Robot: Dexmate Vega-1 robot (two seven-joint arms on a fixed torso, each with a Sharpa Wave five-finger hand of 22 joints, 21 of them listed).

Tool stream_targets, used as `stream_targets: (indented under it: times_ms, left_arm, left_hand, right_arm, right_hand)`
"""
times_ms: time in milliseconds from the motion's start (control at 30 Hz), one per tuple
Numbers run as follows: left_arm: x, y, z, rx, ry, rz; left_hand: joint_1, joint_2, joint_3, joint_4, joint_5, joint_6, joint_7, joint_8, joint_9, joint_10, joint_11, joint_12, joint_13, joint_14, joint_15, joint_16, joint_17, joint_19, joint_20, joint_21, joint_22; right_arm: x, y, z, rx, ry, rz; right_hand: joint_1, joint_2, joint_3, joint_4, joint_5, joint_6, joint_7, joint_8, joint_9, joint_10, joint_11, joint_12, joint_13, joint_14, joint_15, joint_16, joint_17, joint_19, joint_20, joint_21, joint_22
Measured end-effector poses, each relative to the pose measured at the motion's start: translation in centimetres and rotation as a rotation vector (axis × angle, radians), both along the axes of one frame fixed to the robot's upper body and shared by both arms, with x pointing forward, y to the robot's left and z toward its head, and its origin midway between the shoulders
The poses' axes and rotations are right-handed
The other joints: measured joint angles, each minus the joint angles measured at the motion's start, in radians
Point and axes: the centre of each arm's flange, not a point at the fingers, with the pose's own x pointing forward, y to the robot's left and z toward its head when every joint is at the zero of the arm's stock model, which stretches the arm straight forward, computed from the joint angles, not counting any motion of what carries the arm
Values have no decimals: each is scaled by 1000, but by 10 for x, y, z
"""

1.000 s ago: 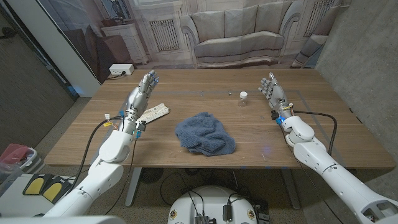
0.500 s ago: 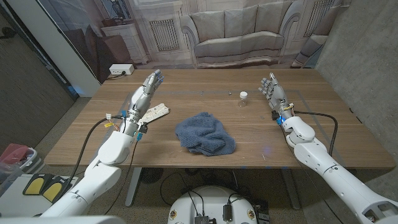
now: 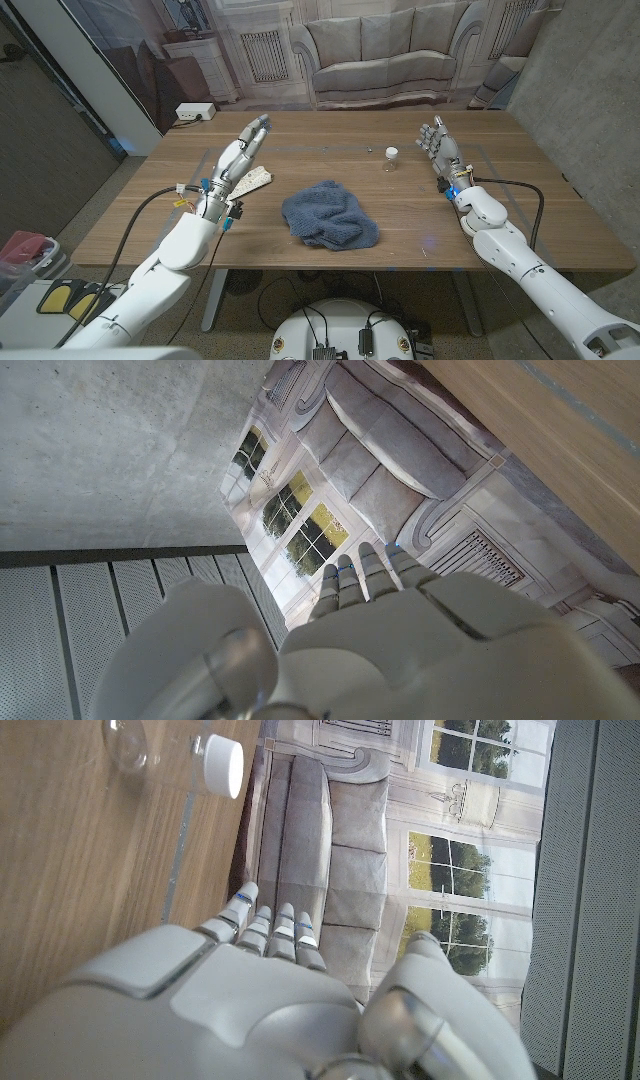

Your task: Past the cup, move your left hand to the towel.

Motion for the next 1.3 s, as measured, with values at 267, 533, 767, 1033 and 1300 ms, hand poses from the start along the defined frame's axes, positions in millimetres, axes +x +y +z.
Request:
stream_targets:
  times_ms: [267,533,767,1033,1300]
  left_arm:
    - [-7,-5,0,24,-30,27]
    - [-13,-9,0,44,-65,44]
    - [-17,-13,2,67,-86,48]
    - [-24,-20,5,100,-111,55]
    - [-29,-27,7,138,-124,76]
  left_hand:
    - [0,0,0,0,0,3,-3,0,0,12,-2,0,0,12,-2,0,0,0,0,0,0]
    - [0,0,-4,-4,0,14,-3,0,0,18,-7,0,0,17,-7,0,0,0,0,0,0]
    - [0,0,-4,-4,4,18,-8,0,0,23,-13,0,0,17,-7,0,0,0,0,0,0]
    - [3,3,-4,-4,4,20,-9,0,0,23,-13,0,0,21,-11,0,0,0,0,-7,0]
    - [4,4,-4,-4,4,25,-4,0,0,28,-7,0,0,21,-11,0,0,0,0,-7,0]
  right_arm:
    - [0,0,2,2,-7,1]
    - [-1,0,0,11,-9,-3]
    - [-2,-2,0,18,-14,-8]
    - [-3,-3,1,21,-20,-10]
    - [-2,-4,5,25,-30,-12]
  right_hand:
    - [4,4,0,0,0,0,0,0,0,3,-4,0,0,0,0,0,0,4,4,-2,5]
    - [4,4,0,0,0,0,0,0,0,3,-4,0,0,0,0,0,0,4,4,-5,5]
    - [4,4,0,0,0,2,-2,0,0,3,-4,0,0,0,0,0,0,8,0,-11,5]
    - [4,4,-4,-4,0,4,-4,0,0,3,-4,0,0,0,0,0,0,7,0,-11,5]
    - [3,5,-4,-4,0,3,-4,0,0,3,-4,0,0,0,0,0,0,7,0,-14,5]
